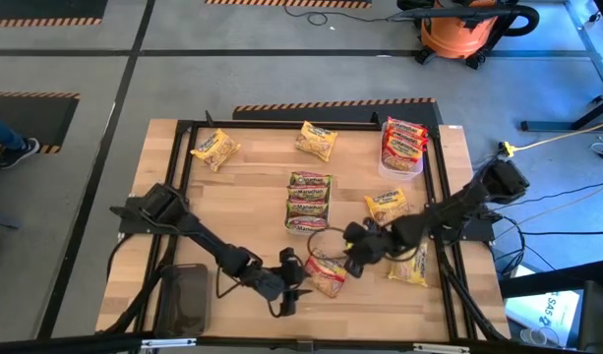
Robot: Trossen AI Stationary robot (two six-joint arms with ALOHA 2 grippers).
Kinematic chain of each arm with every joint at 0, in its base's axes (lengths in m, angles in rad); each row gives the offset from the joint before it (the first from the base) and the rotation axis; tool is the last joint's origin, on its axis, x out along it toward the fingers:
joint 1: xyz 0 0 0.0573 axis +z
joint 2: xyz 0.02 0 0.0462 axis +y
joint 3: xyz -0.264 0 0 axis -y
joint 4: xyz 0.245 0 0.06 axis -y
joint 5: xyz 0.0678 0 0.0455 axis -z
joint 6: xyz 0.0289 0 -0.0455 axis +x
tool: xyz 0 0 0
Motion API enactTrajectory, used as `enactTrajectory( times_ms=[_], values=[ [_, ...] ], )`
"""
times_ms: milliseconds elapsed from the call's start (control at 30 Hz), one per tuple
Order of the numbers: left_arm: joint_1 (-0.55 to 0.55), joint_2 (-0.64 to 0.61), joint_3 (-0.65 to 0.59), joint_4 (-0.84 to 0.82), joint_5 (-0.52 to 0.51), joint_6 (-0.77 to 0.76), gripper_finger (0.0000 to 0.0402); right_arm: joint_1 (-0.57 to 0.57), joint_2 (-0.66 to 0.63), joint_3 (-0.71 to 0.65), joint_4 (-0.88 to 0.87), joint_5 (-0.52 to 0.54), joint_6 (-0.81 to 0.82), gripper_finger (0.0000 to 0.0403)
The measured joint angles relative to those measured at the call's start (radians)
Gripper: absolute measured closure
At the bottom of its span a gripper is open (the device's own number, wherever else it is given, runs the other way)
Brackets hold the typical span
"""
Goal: Sort Maruchan noodles
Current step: Put the red noodle pack into the transparent bin
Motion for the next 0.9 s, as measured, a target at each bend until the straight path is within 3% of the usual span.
enactTrajectory(
  times_ms=[200,367,600,900],
  values=[
    [0.017,0.041,0.000,0.008,0.021,-0.018,0.0202,-0.105,-0.001,-0.128,0.318,-0.178,-0.022,0.0181],
    [0.016,0.061,0.002,0.013,0.009,-0.017,0.0202,-0.140,0.022,-0.205,0.509,-0.247,0.004,0.0122],
    [0.012,0.091,0.004,0.029,-0.014,-0.014,0.0202,-0.137,0.124,-0.203,0.645,-0.347,0.063,0.0114],
    [-0.004,0.099,0.004,0.021,-0.048,-0.014,0.0202,-0.138,0.209,-0.145,0.678,-0.465,0.087,0.0122]
  ],
)
